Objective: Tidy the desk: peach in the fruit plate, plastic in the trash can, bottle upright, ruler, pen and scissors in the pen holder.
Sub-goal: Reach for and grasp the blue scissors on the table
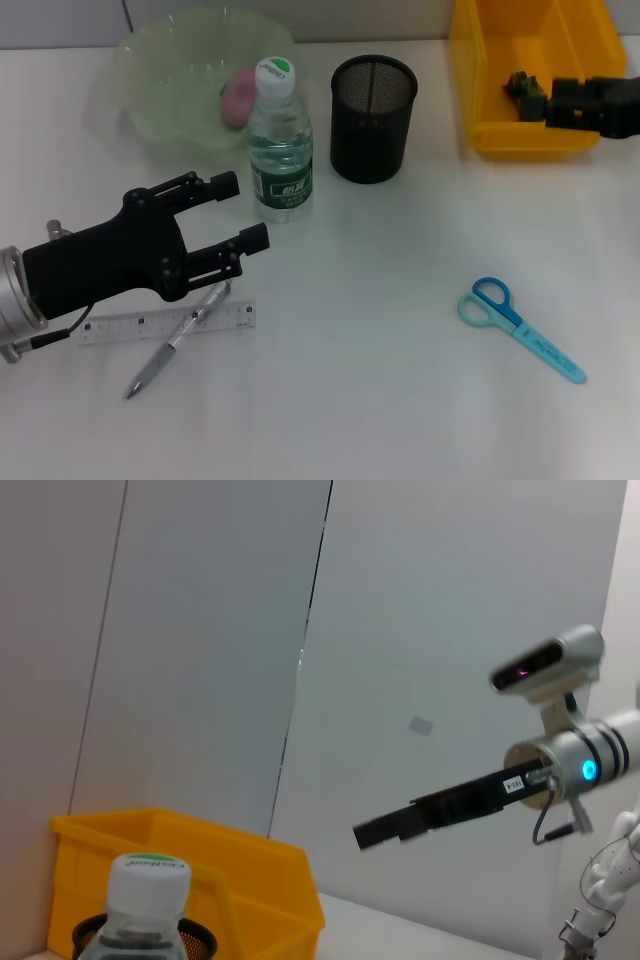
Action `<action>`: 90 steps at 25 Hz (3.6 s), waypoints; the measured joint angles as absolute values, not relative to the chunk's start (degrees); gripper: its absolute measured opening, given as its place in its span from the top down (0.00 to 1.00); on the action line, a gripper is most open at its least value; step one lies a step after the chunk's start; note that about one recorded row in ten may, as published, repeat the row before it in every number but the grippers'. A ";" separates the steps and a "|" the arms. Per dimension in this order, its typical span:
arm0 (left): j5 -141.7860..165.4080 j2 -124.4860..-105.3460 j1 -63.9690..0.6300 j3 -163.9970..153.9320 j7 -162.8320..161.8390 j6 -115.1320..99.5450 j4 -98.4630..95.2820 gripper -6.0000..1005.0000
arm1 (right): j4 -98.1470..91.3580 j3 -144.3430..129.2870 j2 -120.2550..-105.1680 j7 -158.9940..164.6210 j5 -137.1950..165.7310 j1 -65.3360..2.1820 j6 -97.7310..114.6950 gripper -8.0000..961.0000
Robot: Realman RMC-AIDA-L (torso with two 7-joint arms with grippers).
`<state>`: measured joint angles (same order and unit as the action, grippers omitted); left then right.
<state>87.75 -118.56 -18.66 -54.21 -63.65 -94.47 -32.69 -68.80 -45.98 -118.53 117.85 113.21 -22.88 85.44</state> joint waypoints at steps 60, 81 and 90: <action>87.38 -118.56 -18.94 -53.78 -60.29 -90.93 -28.91 0.27 | -69.50 -79.34 -119.23 146.23 154.01 -41.88 101.78 0.25; 87.34 -118.57 -19.38 -53.77 -59.97 -88.61 -28.11 0.27 | -64.23 -83.39 -119.53 146.96 153.70 -42.98 97.50 0.25; 87.28 -118.56 -20.12 -53.67 -59.32 -88.11 -27.51 0.27 | -63.82 -84.02 -119.58 150.84 153.66 -43.05 96.22 0.25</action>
<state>87.28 -118.56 -20.12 -53.67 -59.32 -88.11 -27.51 -63.82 -84.02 -119.58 150.84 153.66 -43.05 96.22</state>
